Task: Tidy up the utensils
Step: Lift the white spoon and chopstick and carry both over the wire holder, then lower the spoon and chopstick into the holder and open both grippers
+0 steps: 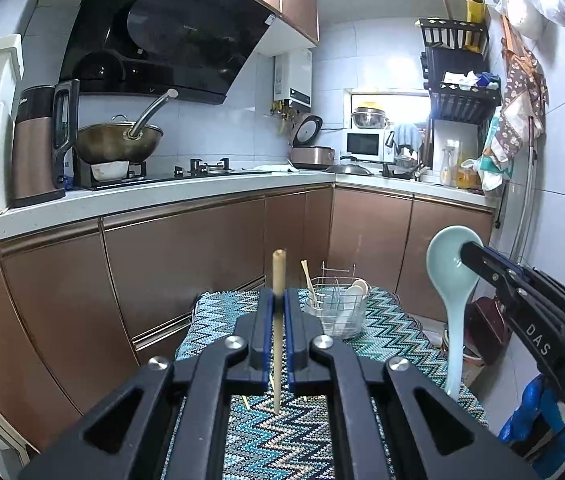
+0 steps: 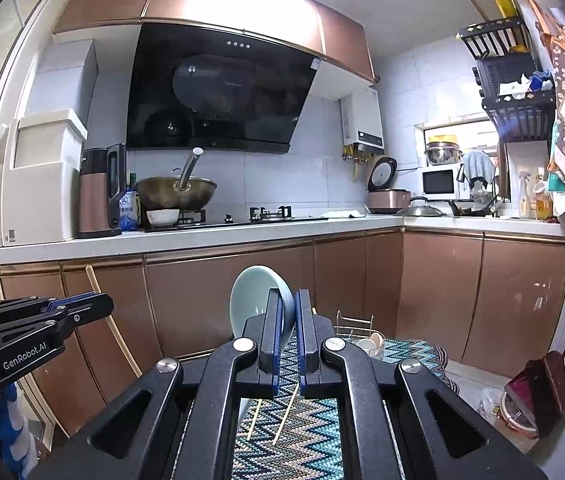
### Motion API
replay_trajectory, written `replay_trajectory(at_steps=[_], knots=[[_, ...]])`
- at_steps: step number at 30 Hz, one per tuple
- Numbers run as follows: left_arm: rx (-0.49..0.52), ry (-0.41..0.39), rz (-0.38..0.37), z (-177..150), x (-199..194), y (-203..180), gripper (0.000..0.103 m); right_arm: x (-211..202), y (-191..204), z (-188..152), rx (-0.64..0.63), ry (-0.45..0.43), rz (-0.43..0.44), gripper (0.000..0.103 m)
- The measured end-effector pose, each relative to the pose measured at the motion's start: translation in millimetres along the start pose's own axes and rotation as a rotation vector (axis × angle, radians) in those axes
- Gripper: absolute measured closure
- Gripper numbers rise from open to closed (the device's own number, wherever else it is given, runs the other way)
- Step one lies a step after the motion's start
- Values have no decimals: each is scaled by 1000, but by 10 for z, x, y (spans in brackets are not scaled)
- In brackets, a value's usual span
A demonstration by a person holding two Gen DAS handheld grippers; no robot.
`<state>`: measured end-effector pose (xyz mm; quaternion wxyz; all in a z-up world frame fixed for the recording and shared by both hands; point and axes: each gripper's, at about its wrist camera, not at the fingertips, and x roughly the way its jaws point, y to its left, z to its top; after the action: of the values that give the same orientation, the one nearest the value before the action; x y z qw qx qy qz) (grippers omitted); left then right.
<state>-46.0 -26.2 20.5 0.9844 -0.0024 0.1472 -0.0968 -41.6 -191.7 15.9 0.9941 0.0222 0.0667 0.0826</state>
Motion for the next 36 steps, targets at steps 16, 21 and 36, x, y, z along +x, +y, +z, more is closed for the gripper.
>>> replay_trajectory(at_steps=[16,21,36], knots=[[-69,59,-58,159,587,103,98,396,-185,26,2,0,-33,97],[-83,60,-90,378,994,48,98,745,-365,80,2,11,-43,97],[-142,60,-165,950,2711,-277,98,2318,-1128,28,102,9,-58,96]])
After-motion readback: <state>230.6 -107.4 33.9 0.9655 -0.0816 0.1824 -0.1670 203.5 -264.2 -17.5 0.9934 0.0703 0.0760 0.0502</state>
